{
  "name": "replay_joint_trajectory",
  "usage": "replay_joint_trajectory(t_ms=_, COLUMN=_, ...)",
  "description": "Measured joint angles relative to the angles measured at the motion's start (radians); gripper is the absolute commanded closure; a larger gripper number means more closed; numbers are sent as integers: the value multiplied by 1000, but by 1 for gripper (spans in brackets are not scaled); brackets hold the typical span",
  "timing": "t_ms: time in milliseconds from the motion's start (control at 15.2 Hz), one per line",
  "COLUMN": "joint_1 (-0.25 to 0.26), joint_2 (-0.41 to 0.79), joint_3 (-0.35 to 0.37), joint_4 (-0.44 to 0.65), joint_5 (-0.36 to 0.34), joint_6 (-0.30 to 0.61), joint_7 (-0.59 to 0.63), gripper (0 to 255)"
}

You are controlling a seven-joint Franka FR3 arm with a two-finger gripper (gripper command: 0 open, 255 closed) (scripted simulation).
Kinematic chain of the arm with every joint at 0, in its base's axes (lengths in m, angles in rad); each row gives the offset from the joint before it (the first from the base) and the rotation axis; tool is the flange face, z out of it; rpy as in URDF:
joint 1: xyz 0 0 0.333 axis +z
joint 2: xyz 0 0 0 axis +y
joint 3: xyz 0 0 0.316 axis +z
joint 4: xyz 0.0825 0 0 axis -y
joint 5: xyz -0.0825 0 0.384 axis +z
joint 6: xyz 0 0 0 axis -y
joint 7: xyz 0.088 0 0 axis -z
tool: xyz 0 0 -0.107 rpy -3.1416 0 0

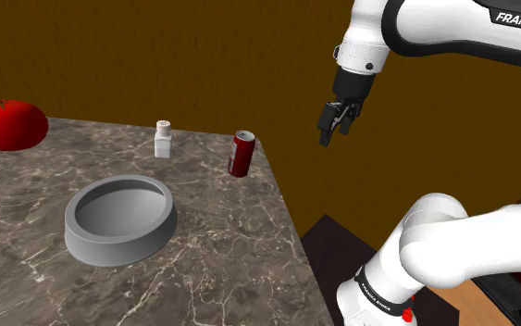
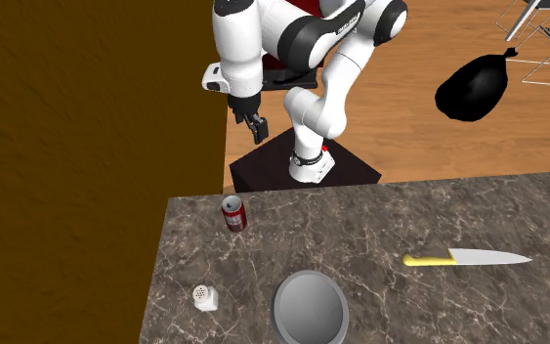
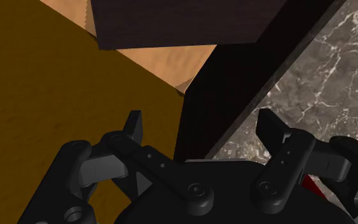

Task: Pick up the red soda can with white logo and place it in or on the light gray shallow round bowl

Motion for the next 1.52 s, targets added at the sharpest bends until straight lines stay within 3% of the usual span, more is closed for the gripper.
replay_joint_trajectory(t_ms=594, joint_1=20, joint_2=194, joint_3=77, joint_4=74, joint_5=87, joint_6=151, joint_7=116, gripper=0)
replay_joint_trajectory(t_ms=1122, joint_1=31, joint_2=451, joint_3=155, joint_4=247, joint_5=136, joint_6=282, joint_7=237, gripper=0)
replay_joint_trajectory(t_ms=1518, joint_1=34, joint_2=493, joint_3=168, joint_4=208, joint_5=141, joint_6=369, joint_7=253, gripper=0)
